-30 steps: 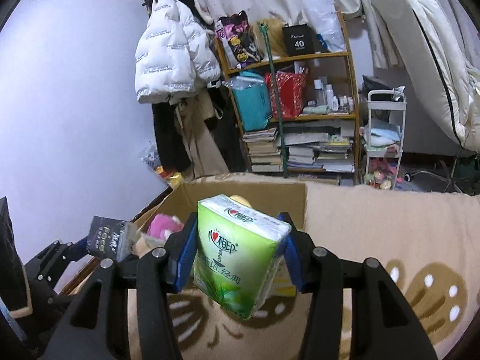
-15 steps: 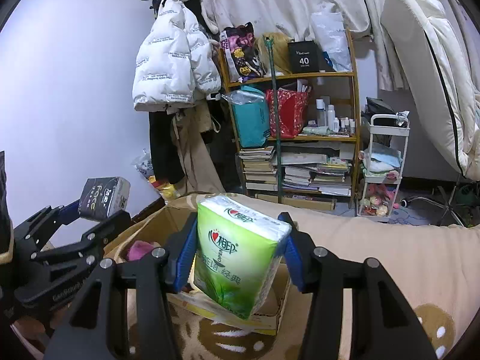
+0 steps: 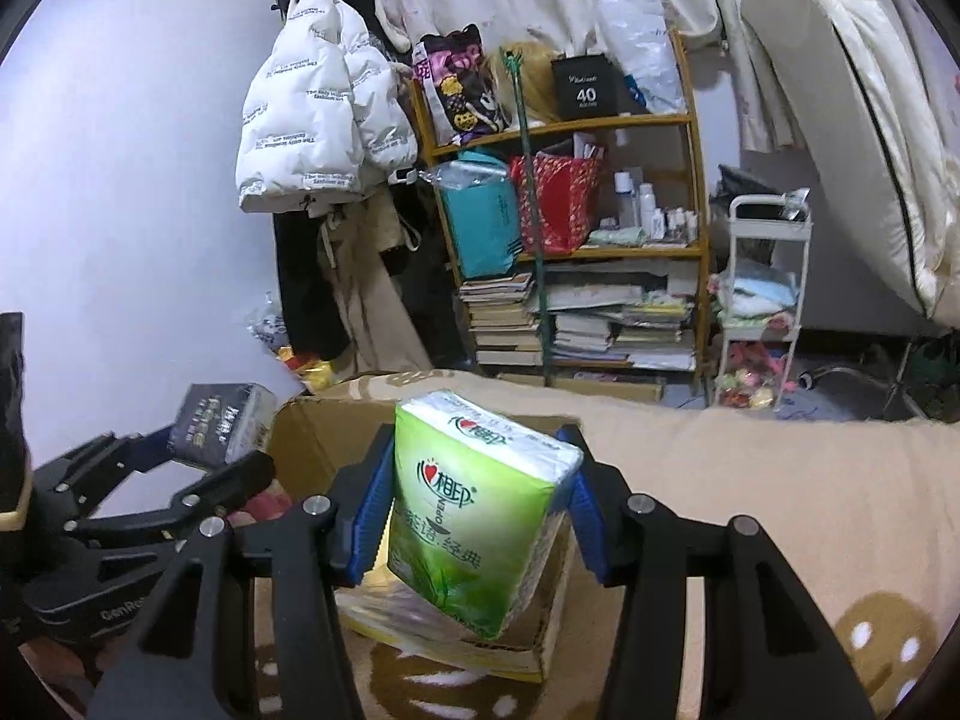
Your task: Organize soft objects
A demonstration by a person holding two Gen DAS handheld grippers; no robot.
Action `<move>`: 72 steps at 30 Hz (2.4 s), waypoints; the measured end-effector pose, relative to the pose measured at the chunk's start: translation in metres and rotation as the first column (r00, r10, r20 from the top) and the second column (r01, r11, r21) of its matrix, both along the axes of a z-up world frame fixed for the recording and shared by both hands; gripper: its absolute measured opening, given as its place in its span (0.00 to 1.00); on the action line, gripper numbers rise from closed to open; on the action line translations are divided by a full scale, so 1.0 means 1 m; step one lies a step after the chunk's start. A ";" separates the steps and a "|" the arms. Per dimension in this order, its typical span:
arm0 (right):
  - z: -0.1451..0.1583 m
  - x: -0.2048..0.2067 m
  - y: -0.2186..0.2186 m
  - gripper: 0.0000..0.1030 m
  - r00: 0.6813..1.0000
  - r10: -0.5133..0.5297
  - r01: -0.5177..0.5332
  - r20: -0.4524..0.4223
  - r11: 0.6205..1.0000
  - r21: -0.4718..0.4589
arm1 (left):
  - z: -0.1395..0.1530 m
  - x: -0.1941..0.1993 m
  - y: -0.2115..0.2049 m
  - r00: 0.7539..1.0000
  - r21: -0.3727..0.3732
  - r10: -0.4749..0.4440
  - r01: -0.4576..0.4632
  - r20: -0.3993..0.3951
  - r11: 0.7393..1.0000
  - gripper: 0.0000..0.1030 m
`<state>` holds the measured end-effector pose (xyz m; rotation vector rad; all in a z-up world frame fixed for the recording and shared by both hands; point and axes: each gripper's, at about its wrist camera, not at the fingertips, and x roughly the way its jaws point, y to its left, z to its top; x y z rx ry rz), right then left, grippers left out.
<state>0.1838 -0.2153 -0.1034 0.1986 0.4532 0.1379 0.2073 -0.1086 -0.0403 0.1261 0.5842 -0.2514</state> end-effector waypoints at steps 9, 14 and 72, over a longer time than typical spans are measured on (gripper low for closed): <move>-0.018 0.012 0.004 0.56 0.996 0.014 -0.014 -0.083 1.000 -0.007 | -0.014 0.006 0.008 0.998 -0.011 0.027 -0.028 -0.060 1.000 0.67; -0.017 0.013 0.001 0.63 0.995 0.027 -0.024 -0.097 0.999 0.026 | -0.011 -0.001 0.019 0.996 0.002 0.061 -0.061 -0.058 0.998 0.76; 0.050 -0.179 0.006 1.00 0.995 -0.023 0.023 0.102 1.000 0.004 | 0.041 -0.189 0.073 0.978 0.055 0.135 -0.145 0.160 0.988 0.97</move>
